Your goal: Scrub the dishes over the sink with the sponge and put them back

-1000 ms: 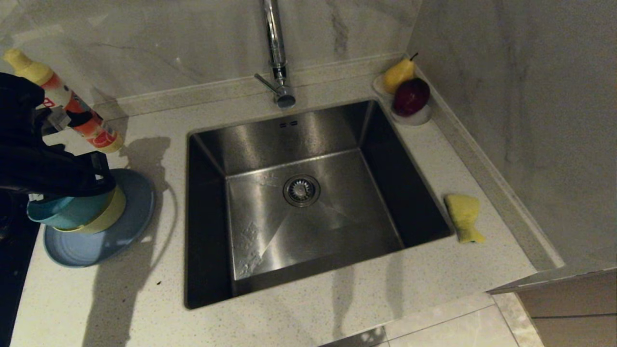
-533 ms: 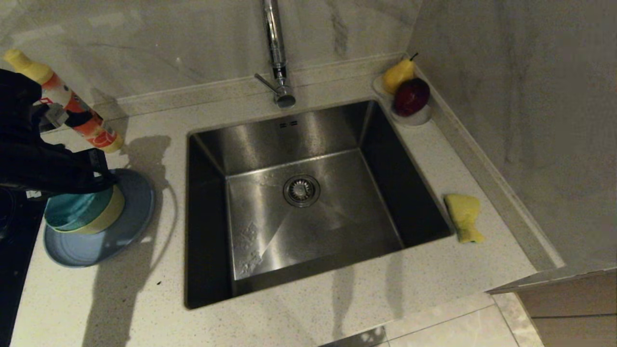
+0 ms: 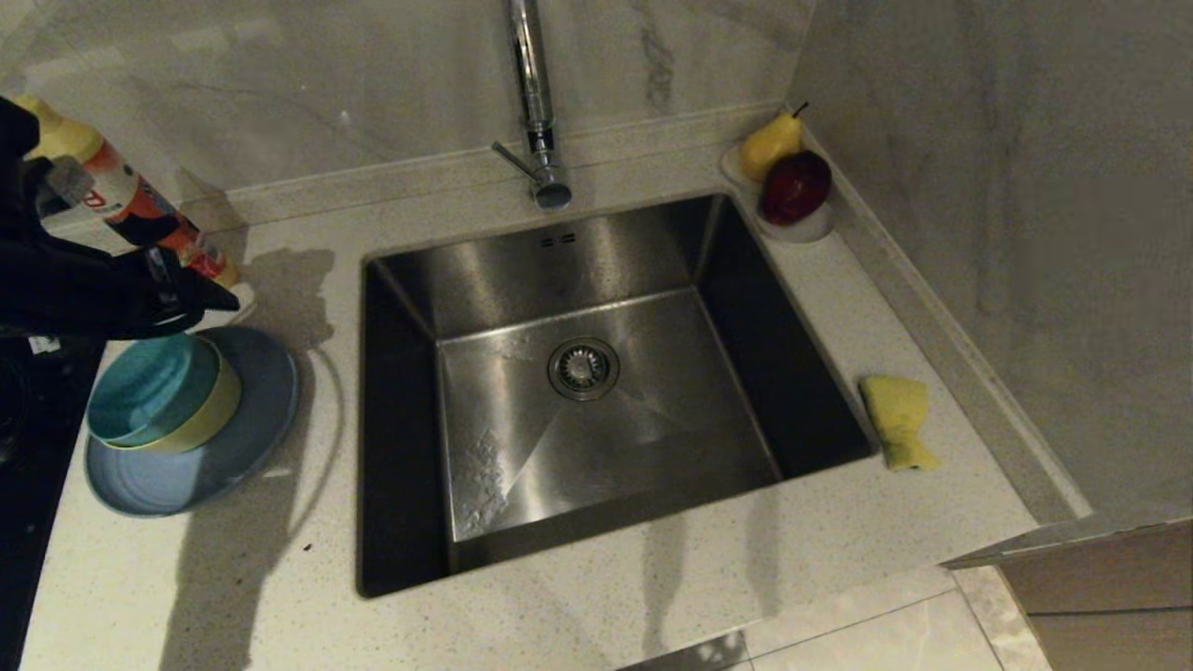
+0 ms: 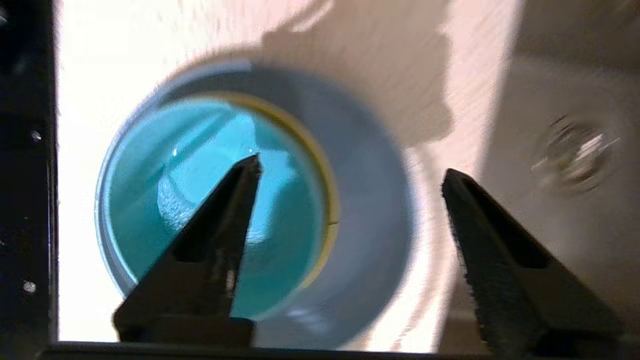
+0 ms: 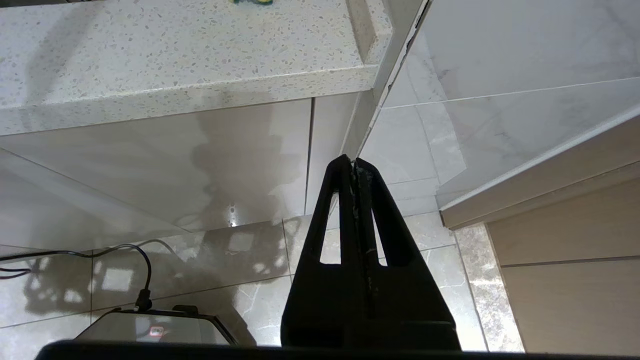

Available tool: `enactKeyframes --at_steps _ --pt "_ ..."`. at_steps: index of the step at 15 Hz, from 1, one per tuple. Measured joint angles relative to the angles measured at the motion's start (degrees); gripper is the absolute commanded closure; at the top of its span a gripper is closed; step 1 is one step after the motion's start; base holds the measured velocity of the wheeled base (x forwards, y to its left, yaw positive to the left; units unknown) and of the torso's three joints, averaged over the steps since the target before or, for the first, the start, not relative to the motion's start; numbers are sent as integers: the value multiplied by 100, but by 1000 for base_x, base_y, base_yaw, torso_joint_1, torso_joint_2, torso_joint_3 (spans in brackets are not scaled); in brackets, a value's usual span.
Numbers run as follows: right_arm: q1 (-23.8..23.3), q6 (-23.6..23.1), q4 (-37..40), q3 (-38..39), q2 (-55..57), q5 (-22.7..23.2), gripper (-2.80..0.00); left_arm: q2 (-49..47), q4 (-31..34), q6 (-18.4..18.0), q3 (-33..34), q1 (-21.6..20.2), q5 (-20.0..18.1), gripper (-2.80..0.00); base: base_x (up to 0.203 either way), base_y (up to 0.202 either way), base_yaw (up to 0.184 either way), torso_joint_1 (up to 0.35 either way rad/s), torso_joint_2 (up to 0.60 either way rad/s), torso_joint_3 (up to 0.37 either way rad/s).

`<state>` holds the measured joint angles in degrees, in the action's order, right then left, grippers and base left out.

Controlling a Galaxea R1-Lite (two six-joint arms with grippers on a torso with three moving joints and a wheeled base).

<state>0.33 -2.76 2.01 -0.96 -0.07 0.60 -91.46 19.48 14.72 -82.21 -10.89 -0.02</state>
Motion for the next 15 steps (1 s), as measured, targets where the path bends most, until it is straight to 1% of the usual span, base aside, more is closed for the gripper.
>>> enactKeyframes --at_steps 2,4,5,6,8,10,11,12,13,14,15 --pt "0 -1 0 0 0 0 0 176 20 57 -115 0 -96 0 0 0 0 0 0 0" --pt "0 1 -1 0 0 0 0 351 -27 16 -133 0 -542 0 0 0 0 0 0 0" --pt "0 1 -1 0 0 -1 0 405 -69 -66 -165 0 -786 0 0 0 0 0 0 0" --pt "0 2 -1 0 0 0 0 428 -138 -158 -196 6 -937 0 0 0 0 0 0 0" --pt "0 1 -1 0 0 0 0 434 -327 -265 -238 198 -1178 0 0 0 0 0 0 0" --pt "0 1 -1 0 0 1 0 447 -391 -320 -238 479 -1549 0 0 0 0 0 0 0" --pt "0 1 -1 0 0 -2 0 455 -389 -391 -213 621 -1590 0 0 0 0 0 0 0" --pt "-1 -2 0 0 0 0 0 456 -385 -594 -183 736 -1591 0 0 0 0 0 0 0" --pt "0 -2 0 0 0 0 0 456 -380 -902 -108 799 -1593 0 0 0 0 0 0 0" --pt "0 -2 -2 0 0 0 0 462 -388 -1287 4 829 -1588 0 0 0 0 0 0 0" --pt "0 1 -1 0 0 0 0 491 -391 -1780 143 844 -1585 0 0 0 0 0 0 0"
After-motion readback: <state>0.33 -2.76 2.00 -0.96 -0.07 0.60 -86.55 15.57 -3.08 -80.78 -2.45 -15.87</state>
